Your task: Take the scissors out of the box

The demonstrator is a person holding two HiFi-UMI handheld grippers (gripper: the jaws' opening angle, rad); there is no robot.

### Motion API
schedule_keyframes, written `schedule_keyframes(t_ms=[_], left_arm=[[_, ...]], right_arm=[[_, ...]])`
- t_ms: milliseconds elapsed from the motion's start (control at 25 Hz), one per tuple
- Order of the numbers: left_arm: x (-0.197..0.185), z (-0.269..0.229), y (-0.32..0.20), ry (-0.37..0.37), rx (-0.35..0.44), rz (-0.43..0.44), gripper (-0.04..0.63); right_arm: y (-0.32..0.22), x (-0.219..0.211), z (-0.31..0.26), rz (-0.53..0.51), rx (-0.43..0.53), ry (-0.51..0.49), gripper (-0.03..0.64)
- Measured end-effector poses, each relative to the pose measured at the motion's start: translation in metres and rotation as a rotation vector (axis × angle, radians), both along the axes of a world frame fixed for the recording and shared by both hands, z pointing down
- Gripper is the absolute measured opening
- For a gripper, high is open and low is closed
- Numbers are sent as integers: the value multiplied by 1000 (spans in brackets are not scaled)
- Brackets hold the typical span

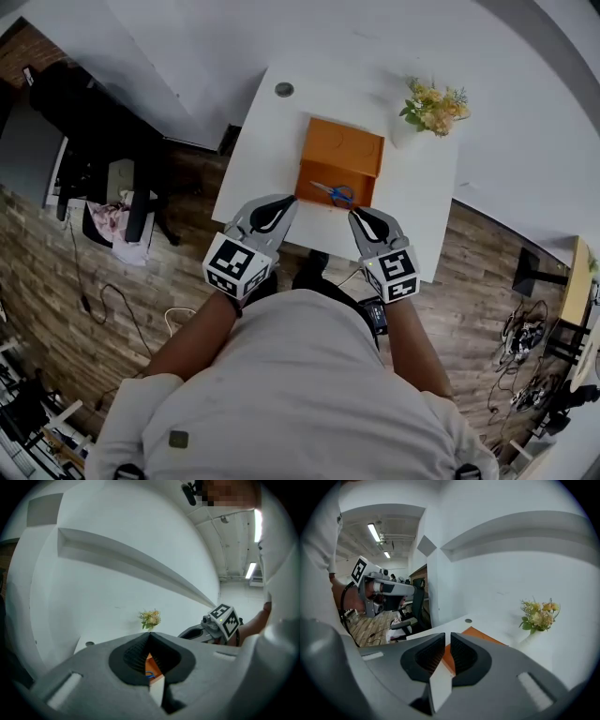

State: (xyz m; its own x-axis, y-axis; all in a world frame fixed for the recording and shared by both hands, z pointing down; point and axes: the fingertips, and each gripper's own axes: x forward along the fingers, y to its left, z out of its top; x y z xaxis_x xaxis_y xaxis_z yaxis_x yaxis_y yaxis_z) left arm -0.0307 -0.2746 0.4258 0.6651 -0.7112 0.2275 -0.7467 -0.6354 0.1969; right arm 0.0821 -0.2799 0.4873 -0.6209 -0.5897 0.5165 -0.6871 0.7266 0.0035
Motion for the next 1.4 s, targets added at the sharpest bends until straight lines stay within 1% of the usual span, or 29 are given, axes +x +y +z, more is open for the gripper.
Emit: schedule_keyframes(t_ms=[120,360,600,760,920,1080,1280,1400], left_arm=[[9,11,-18,-1,-24,-10,3],[23,48,-46,-13,-90,-25,3],[33,79,-65,-31,-148,-32,3],[40,95,-75,-43,-178,-30,3],[43,107,-82,-45,-202,-39,3],[45,118,-87,-43,-222,-52,3],[44,130,-93,-38,-246,-69,3],[41,133,-95,-40,-253,-80,3]], right_arm=[[-18,8,20,-42,-41,47,55],[-45,22,80,-150,-177,167,75],[-60,23,131,-299,-247,326,101],[-65,23,164,-385,-293,426,103],[-71,20,191,-429,-331,474,106],[-72,20,218,-476,-367,547,110],[-72,22,246,-500,-440,607,115],[-74,21,256,-513,-451,652,115]])
